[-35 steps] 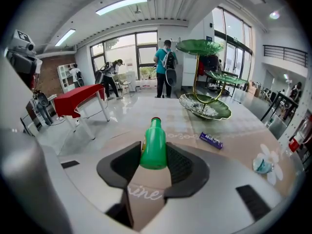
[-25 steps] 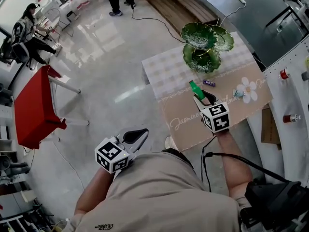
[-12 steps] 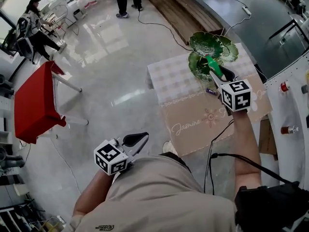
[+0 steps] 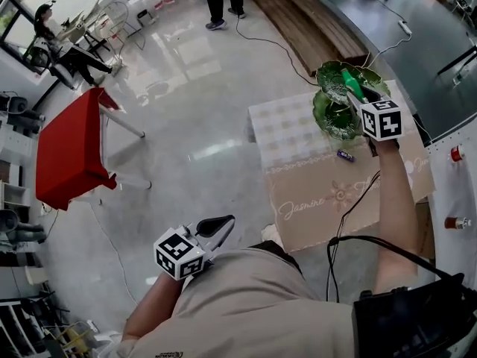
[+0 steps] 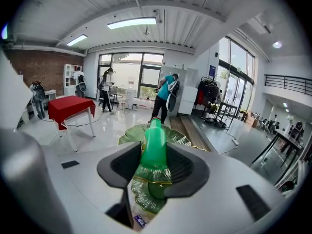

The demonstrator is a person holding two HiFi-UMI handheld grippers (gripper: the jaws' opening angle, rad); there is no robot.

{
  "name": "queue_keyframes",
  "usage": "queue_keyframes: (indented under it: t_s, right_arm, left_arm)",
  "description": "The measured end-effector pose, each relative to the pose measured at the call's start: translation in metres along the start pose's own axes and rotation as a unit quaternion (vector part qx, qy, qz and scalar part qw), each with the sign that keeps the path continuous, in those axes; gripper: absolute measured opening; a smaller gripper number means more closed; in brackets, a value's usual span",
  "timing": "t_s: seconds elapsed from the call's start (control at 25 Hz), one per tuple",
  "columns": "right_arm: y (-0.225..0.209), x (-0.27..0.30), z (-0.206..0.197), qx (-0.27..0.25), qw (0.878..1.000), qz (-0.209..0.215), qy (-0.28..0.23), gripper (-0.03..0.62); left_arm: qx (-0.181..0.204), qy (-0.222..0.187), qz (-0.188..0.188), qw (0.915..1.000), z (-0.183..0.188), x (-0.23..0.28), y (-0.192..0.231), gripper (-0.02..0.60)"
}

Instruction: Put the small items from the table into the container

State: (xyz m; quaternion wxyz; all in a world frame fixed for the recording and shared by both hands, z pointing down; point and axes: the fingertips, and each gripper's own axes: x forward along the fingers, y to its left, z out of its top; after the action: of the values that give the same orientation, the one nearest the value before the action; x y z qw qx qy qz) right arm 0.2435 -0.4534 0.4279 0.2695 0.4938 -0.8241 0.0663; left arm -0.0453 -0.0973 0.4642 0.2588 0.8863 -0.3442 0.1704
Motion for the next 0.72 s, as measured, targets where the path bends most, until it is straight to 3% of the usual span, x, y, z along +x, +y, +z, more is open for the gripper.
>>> queue_keyframes:
  t_s: [0.44,0.72]
  right_arm:
    - [-0.019,0.050,-0.005,-0.025,0.999,0.007,0.046,0.172]
    - [-0.022,0.057,-0.009,-0.054,0.997,-0.002,0.064,0.179]
  left_arm:
    - [-0.009,0.008,0.027,0.9996,0.001,0.000,0.006,0.009]
    - [-0.006,0.003,0.023,0.9997,0.008,0.006,0.008,0.009]
